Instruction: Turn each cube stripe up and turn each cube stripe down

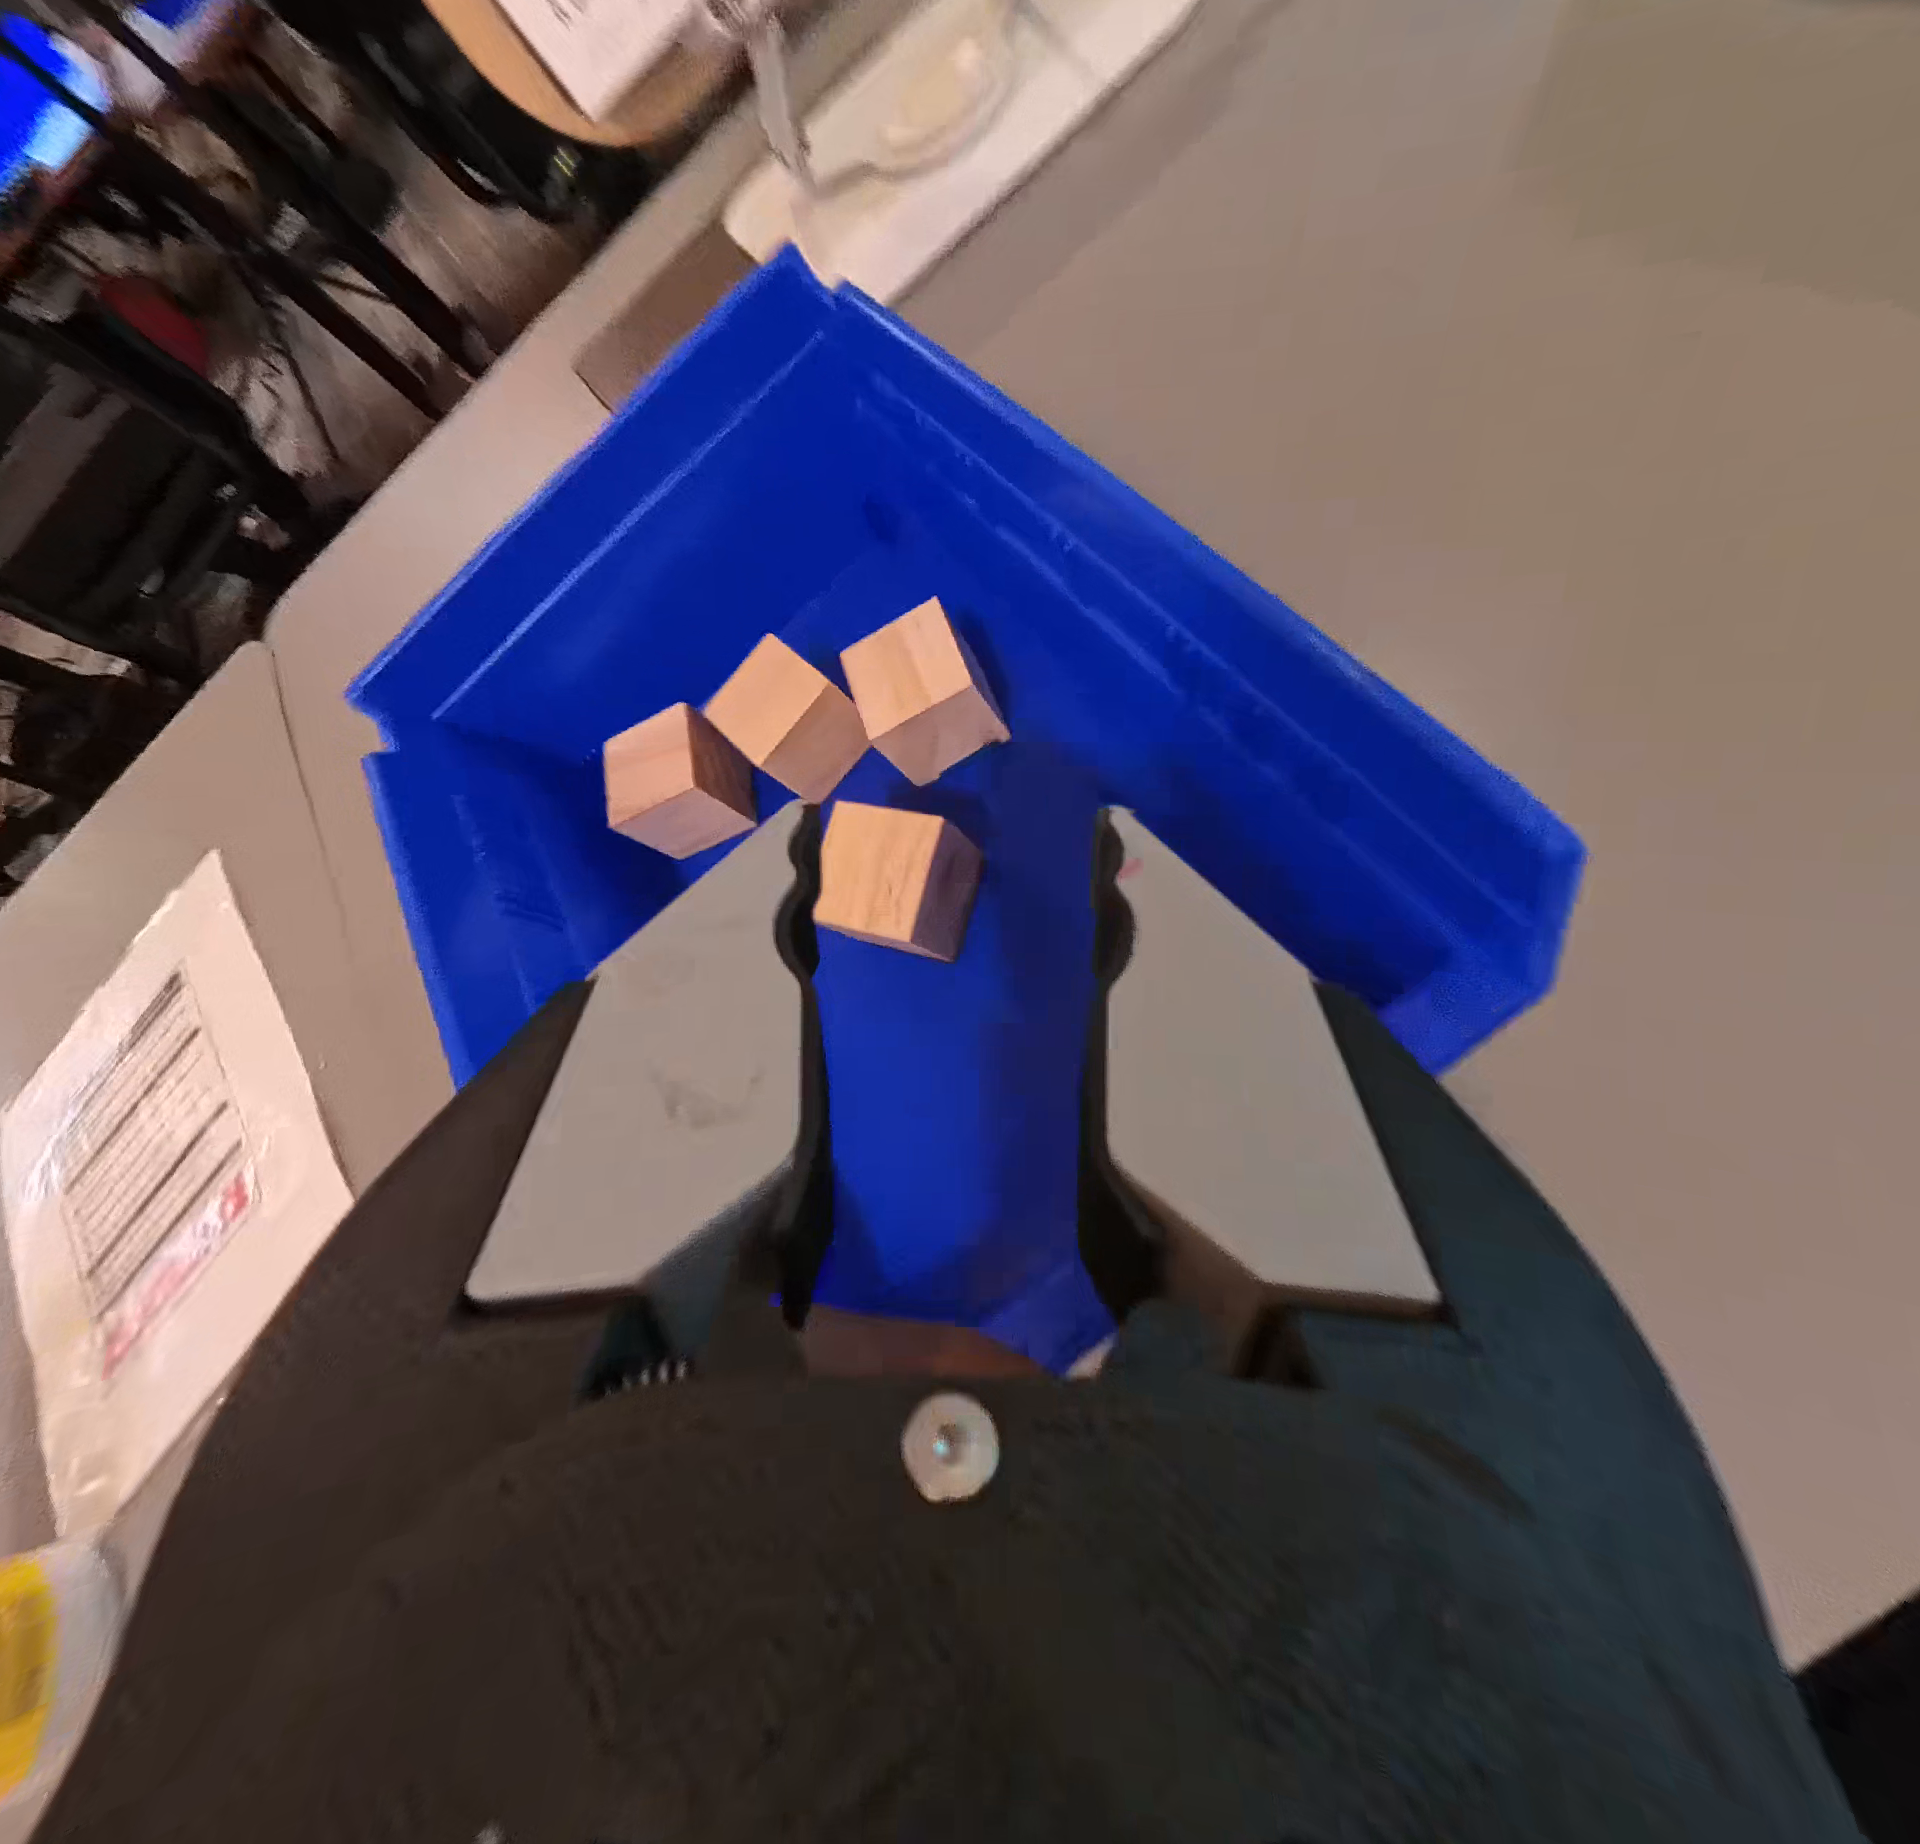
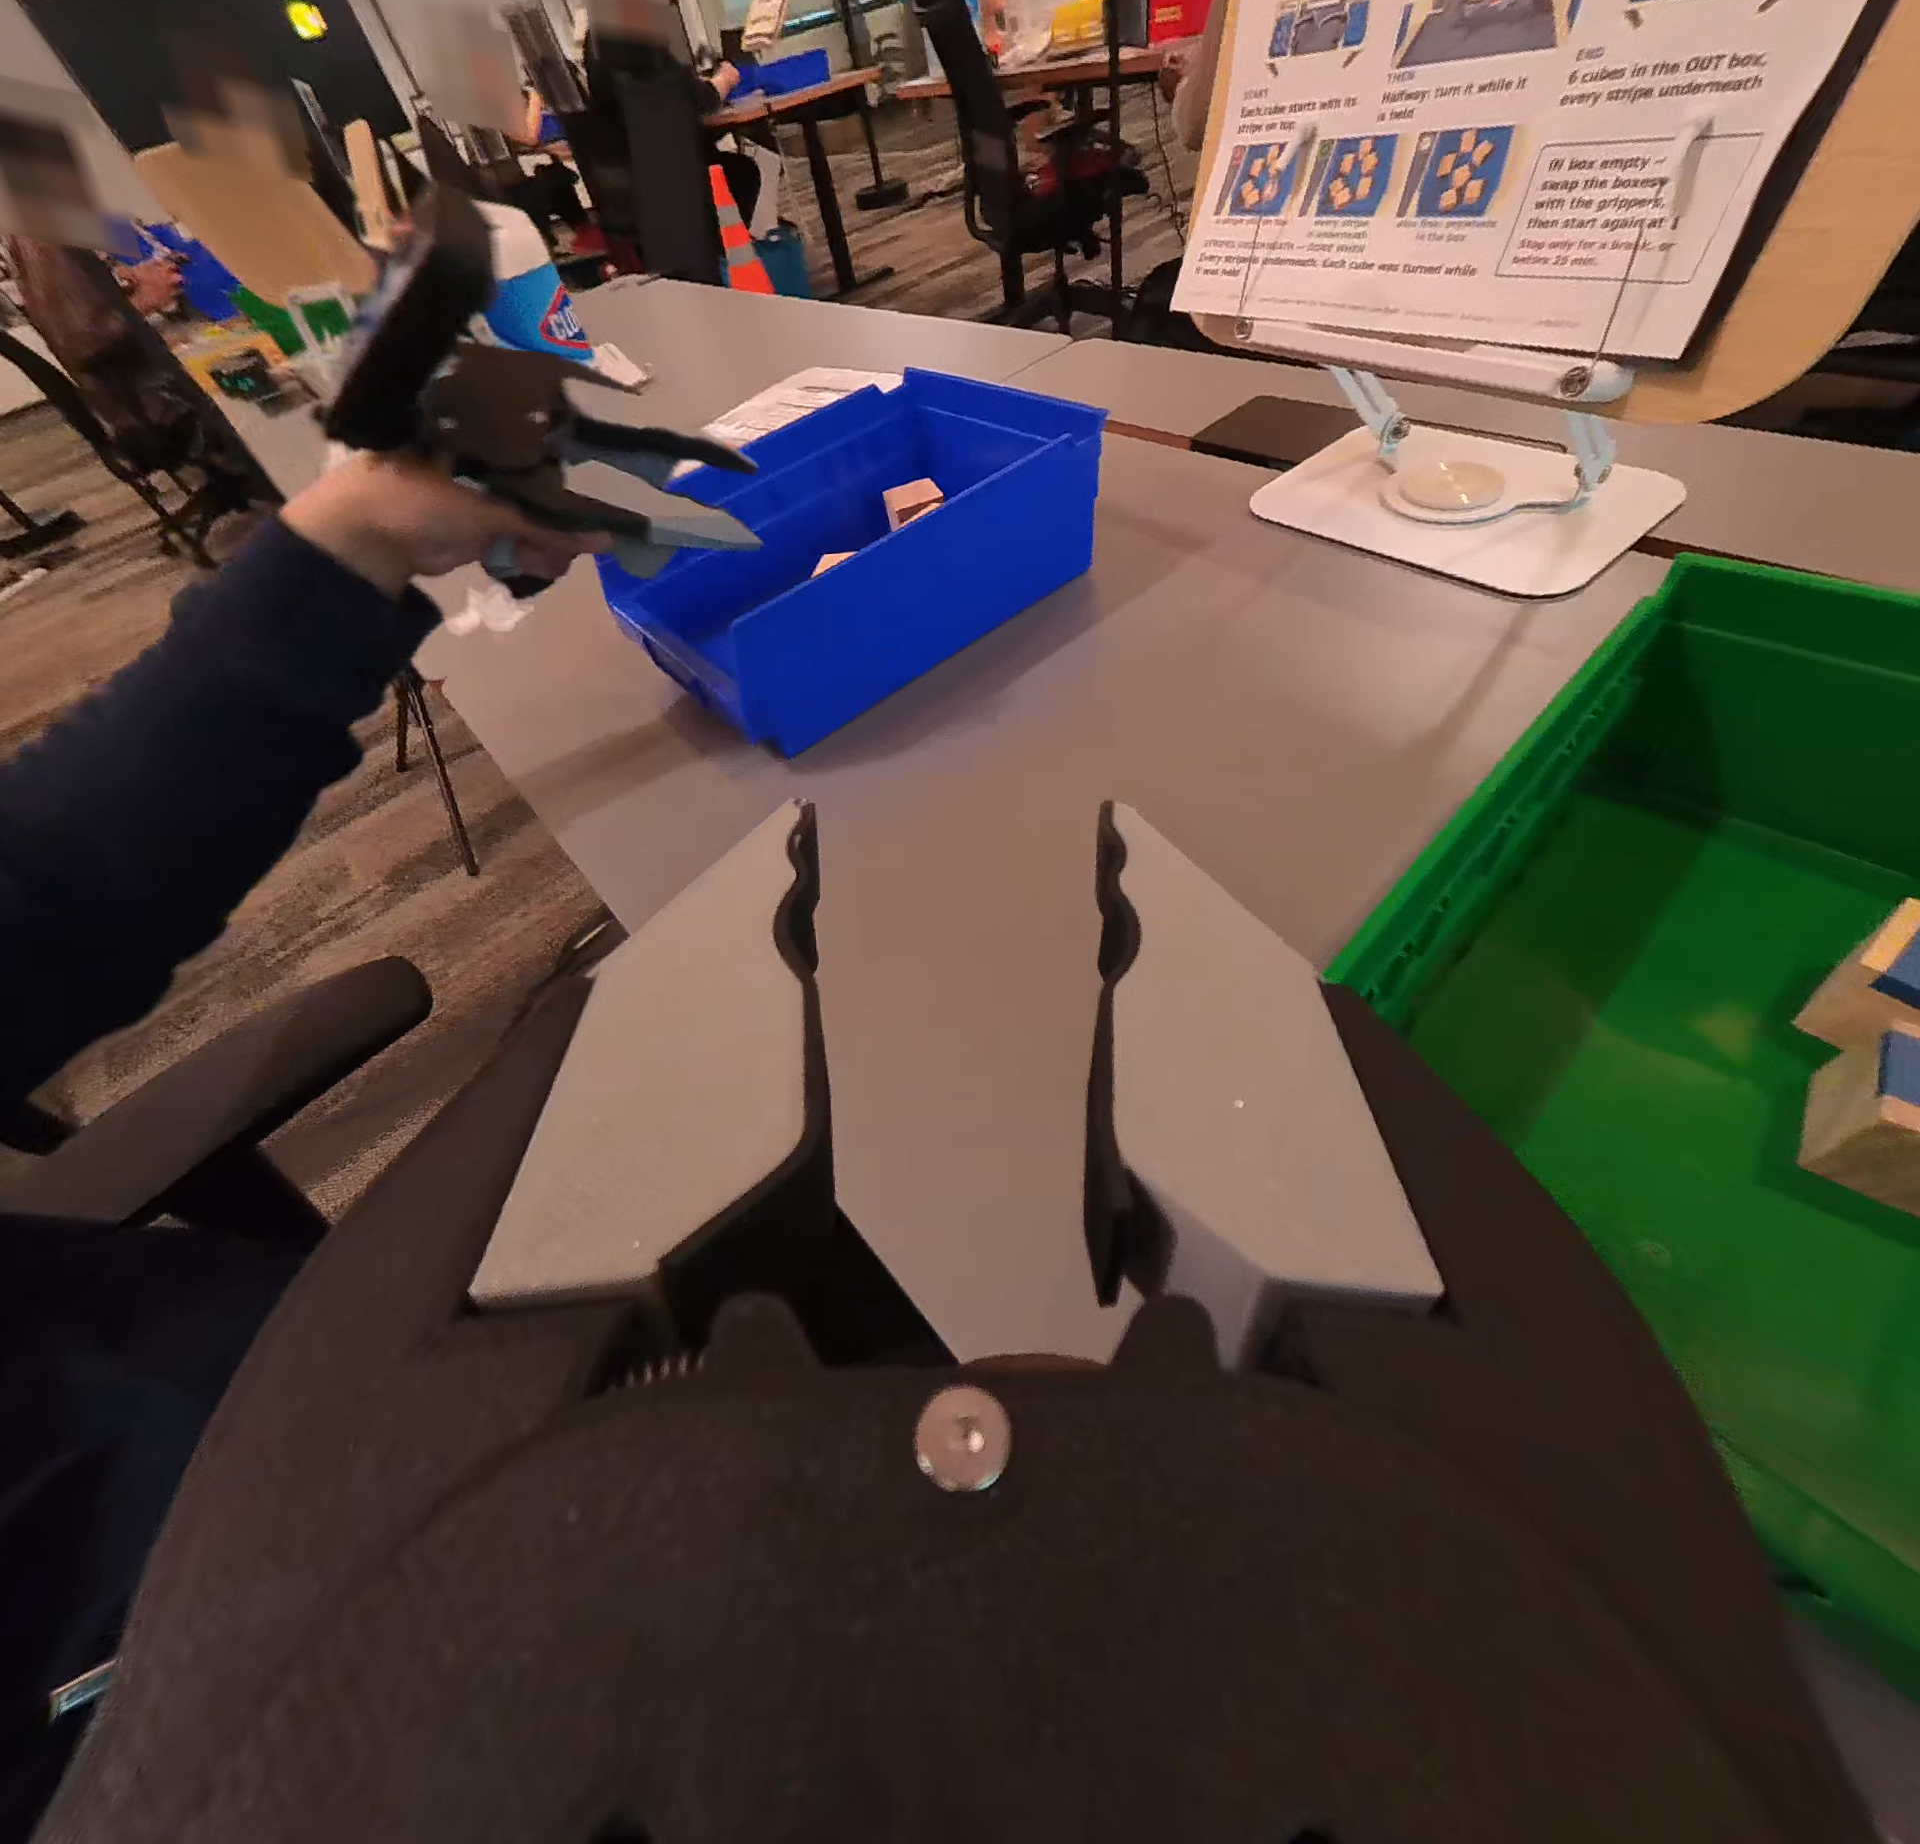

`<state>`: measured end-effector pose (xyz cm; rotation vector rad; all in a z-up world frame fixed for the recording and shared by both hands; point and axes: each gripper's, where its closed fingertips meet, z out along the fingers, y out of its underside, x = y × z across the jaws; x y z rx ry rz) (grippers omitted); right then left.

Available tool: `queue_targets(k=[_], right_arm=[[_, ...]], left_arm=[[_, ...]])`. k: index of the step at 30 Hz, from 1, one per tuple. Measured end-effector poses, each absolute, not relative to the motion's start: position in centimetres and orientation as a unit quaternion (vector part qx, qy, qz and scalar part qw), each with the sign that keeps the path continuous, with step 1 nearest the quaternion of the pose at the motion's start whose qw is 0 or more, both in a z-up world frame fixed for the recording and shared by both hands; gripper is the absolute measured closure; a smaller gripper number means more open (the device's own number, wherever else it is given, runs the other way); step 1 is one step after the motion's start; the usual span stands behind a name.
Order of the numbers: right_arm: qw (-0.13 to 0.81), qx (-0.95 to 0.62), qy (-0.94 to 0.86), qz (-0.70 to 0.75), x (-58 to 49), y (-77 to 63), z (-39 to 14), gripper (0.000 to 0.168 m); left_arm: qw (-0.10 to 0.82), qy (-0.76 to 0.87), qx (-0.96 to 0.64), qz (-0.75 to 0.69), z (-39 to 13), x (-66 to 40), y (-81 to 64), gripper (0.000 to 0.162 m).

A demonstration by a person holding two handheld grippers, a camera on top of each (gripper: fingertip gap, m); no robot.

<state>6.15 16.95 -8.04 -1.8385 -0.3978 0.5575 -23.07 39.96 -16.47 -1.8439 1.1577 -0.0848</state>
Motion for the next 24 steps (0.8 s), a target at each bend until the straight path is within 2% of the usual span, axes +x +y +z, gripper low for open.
queue_targets(k=[4,10,14,16,19,24], right_arm=[[0.566,-0.773,-0.165,0.233,6.5,16.7,-7.4,0.117],[0.577,-0.762,-0.166,0.242,6.7,16.2,-6.7,0.119],[0.575,-0.760,-0.163,0.256,6.9,16.3,-6.8,0.119],[0.570,-0.758,-0.165,0.272,6.7,16.4,-7.0,0.119],[0.553,-0.755,-0.176,0.307,5.7,16.3,-7.4,0.119],[0.524,-0.744,-0.209,0.360,2.3,16.1,-7.9,0.118]], left_arm=[[0.356,0.500,-0.789,-0.005,-19.9,-22.7,43.5,0.103],[0.227,0.483,-0.845,0.030,-25.7,-24.4,46.4,0.106],[0.221,0.465,-0.857,0.016,-26.3,-24.5,46.8,0.112],[0.246,0.469,-0.848,0.012,-25.2,-24.4,46.7,0.112],[0.331,0.477,-0.814,0.005,-21.2,-23.7,45.5,0.112],[0.543,0.544,-0.612,-0.186,-11.0,-16.5,33.7,0.112]])
